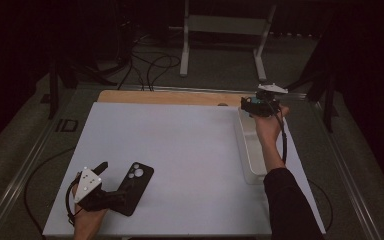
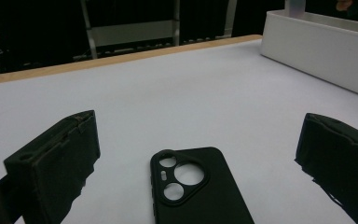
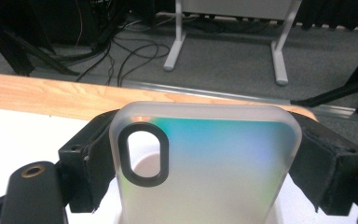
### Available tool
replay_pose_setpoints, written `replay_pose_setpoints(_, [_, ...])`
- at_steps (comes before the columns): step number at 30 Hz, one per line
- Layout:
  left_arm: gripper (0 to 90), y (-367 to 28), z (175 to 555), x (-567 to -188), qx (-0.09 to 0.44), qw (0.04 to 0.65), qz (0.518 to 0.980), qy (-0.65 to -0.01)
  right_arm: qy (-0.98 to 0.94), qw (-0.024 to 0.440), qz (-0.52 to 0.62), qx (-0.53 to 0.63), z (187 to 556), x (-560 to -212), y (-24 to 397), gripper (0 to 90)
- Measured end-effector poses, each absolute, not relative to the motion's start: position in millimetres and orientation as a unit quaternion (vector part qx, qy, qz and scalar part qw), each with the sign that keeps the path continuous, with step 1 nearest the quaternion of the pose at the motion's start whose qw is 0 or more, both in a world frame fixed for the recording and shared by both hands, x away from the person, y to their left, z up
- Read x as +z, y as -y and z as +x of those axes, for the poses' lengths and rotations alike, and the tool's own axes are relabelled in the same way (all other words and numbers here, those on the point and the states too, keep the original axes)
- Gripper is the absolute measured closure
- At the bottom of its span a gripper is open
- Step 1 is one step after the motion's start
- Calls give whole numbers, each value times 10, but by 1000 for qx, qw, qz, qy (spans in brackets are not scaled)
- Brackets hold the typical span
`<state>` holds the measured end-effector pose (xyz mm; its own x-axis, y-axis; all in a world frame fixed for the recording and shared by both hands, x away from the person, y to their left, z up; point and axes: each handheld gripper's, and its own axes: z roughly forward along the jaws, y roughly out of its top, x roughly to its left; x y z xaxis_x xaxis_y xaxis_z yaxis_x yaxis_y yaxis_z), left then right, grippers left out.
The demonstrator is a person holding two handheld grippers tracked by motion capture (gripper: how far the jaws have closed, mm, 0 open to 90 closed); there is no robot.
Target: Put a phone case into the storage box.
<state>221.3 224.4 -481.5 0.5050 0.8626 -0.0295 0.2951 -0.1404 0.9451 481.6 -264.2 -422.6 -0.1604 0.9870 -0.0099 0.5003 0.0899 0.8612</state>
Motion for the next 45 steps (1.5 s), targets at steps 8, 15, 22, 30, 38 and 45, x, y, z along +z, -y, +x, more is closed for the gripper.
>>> replay_pose_setpoints(8, [0, -2249, 2207, -4817, 277, 510, 702, -412, -667, 321, 569, 358, 4854, -4331, 2626, 164])
replay_pose_setpoints(15, [0, -2262, 2201, -4820, 278, 510, 702, -413, -673, 326, 567, 344, 4894, -4400, 2580, 163])
replay_pose_setpoints(22, [0, -2269, 2197, -4822, 277, 510, 700, -416, -672, 323, 573, 339, 4928, -4436, 2569, 162])
replay_pose_setpoints(30, [0, -2265, 2198, -4823, 277, 509, 701, -415, -673, 301, 579, 349, 4948, -4436, 2607, 89])
replay_pose_setpoints(38, [0, -2261, 2196, -4823, 276, 509, 701, -416, -666, 310, 578, 356, 4916, -4370, 2652, 90])
replay_pose_setpoints(45, [0, -2258, 2196, -4823, 277, 508, 702, -415, -666, 311, 567, 372, 4840, -4292, 2655, 94])
